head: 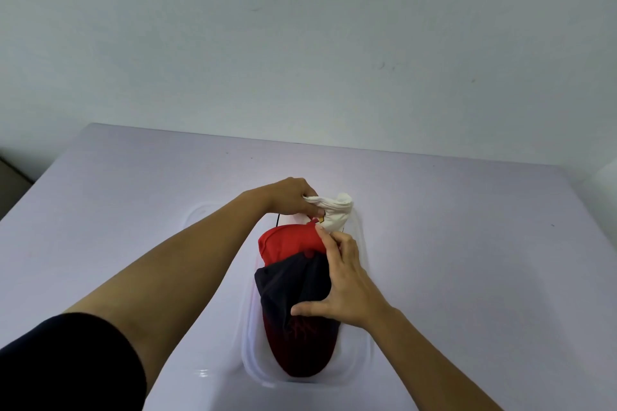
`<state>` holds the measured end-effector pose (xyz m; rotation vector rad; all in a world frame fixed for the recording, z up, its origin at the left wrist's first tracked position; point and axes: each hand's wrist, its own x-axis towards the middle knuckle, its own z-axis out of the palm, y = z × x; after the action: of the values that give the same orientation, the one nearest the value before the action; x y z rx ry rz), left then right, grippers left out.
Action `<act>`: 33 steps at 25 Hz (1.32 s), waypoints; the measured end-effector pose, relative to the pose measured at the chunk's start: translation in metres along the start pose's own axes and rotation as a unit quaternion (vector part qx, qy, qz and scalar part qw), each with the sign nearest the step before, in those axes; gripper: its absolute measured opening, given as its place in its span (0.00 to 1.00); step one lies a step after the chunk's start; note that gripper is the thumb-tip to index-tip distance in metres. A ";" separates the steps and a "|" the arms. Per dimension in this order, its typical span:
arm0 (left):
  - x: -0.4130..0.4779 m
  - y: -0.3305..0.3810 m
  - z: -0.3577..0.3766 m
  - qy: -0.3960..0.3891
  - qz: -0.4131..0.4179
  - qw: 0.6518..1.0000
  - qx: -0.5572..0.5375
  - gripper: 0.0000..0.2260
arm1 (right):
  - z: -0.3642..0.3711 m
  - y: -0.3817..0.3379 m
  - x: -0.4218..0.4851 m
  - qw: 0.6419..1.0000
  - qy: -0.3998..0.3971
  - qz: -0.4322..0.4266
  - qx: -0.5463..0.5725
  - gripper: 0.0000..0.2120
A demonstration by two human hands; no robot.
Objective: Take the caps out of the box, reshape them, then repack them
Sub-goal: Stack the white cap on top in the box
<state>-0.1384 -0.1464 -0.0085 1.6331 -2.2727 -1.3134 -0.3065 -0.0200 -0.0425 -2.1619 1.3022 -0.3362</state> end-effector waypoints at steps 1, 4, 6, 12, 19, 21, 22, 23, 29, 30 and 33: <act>0.002 -0.001 0.000 -0.026 -0.003 1.000 -0.007 0.08 | 0.000 0.002 0.000 1.000 0.002 0.004 0.006 0.59; 0.006 -0.004 -0.001 -0.063 -0.023 0.997 -0.029 0.08 | 0.002 0.007 0.002 1.000 0.001 0.006 0.018 0.57; 0.011 -0.010 0.000 -0.065 -0.045 0.996 -0.033 0.07 | 0.003 0.009 0.004 1.000 0.001 0.003 0.020 0.56; 0.023 -0.040 0.019 -0.095 -0.059 0.992 -0.059 0.11 | -0.007 0.020 0.015 0.997 -0.020 0.000 0.075 0.52; 0.025 -0.038 0.010 -0.095 -0.076 0.989 -0.079 0.08 | -0.029 0.075 0.076 0.994 0.029 0.067 -0.078 0.22; 0.024 -0.043 0.007 -0.094 -0.070 0.992 -0.039 0.06 | -0.034 0.078 0.088 0.984 -0.025 0.057 -0.166 0.17; 0.022 -0.046 0.003 -0.091 -0.063 0.994 -0.002 0.08 | -0.036 0.078 0.093 0.978 -0.030 0.053 -0.201 0.17; 0.021 -0.049 -0.001 -0.080 -0.055 0.995 0.037 0.12 | -0.038 0.078 0.096 0.971 -0.027 0.052 -0.230 0.17; 0.024 -0.054 0.007 0.039 -0.051 0.988 0.140 0.20 | -0.034 0.078 0.114 0.963 -0.010 0.100 -0.250 0.19; 0.026 -0.057 0.013 0.042 -0.057 0.990 0.125 0.17 | -0.033 0.079 0.115 0.965 -0.018 0.105 -0.242 0.19; 0.025 -0.061 0.014 0.071 -0.058 0.991 0.093 0.12 | -0.034 0.086 0.113 0.983 -0.005 0.116 -0.145 0.15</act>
<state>-0.1103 -0.1627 -0.0669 1.8778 -2.3066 -0.9941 -0.3298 -0.1597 -0.0761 -2.2064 1.6639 -0.0412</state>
